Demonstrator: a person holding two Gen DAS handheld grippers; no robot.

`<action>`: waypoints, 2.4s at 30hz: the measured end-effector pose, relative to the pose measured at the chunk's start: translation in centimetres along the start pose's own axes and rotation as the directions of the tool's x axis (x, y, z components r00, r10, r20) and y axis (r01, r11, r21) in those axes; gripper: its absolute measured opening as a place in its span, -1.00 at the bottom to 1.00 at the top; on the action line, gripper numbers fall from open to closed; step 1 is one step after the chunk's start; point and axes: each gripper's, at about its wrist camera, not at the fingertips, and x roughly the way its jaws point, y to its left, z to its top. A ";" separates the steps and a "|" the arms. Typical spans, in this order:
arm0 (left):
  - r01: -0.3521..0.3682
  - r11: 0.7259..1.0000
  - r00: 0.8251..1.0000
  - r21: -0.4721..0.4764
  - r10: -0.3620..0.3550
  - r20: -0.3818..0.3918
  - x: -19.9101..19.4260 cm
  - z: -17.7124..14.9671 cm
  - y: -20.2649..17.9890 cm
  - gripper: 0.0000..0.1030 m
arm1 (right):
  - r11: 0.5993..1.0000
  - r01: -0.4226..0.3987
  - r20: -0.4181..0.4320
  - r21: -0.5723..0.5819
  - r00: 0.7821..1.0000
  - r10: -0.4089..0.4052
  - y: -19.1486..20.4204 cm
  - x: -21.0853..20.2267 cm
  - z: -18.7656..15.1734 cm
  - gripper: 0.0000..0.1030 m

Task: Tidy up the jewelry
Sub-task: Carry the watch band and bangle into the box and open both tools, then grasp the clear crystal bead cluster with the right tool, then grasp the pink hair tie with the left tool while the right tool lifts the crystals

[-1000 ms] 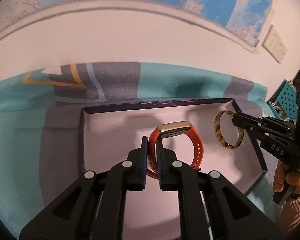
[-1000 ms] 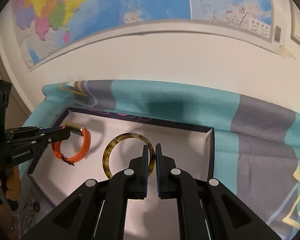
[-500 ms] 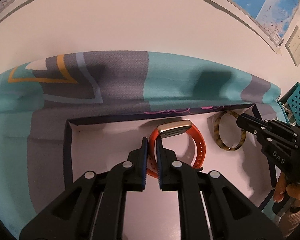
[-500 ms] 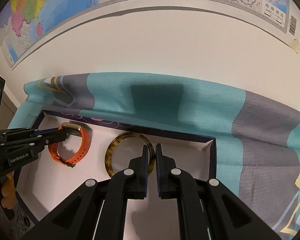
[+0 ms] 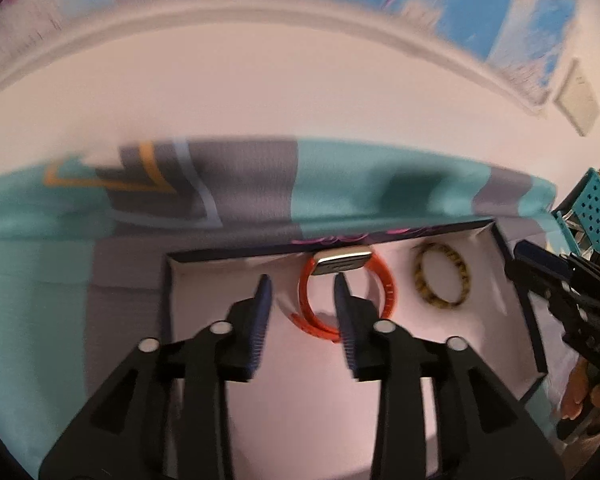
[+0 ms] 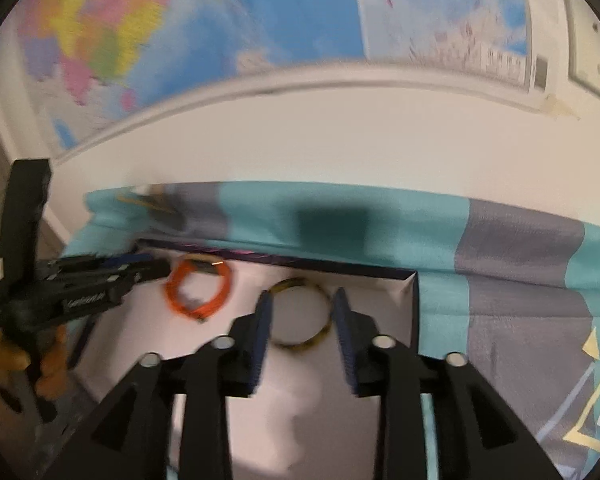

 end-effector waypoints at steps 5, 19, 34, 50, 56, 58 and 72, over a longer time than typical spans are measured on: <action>0.002 0.996 0.990 0.084 -0.013 0.140 -5.9 -2.2 -1.8 -0.10 | 0.991 -0.079 0.042 -0.107 0.996 0.084 2.6 -5.0 -3.1 -0.04; 0.066 0.981 0.980 0.183 -0.098 0.172 -13.5 -13.1 -2.0 0.16 | 0.969 -0.065 -0.053 -0.240 0.997 0.054 4.9 -10.3 -15.5 0.05; 0.156 0.947 0.972 0.279 -0.198 0.130 -15.9 -20.3 -4.3 0.31 | 0.988 -0.074 -0.065 -0.137 0.996 0.066 4.0 -10.9 -18.9 0.07; 0.271 0.889 0.957 0.369 -0.290 -0.003 -13.5 -23.1 -9.5 0.34 | 0.983 -0.063 -0.059 -0.175 0.997 0.054 4.4 -10.1 -18.1 -0.84; 0.339 0.848 0.935 0.406 -0.350 -0.050 -13.0 -23.4 -11.3 0.33 | 0.987 -0.127 0.035 -0.102 0.991 0.131 3.2 -13.2 -16.5 -0.84; 0.364 0.828 0.926 0.426 -0.371 -0.071 -12.6 -23.7 -12.3 0.33 | 0.989 -0.116 0.062 -0.096 0.991 0.123 2.9 -14.1 -16.0 -0.84; 0.395 0.815 0.919 0.425 -0.354 -0.175 -9.2 -23.9 -14.9 -0.32 | 0.997 -0.075 0.037 -0.023 0.996 0.076 -0.1 -14.3 -17.1 -0.84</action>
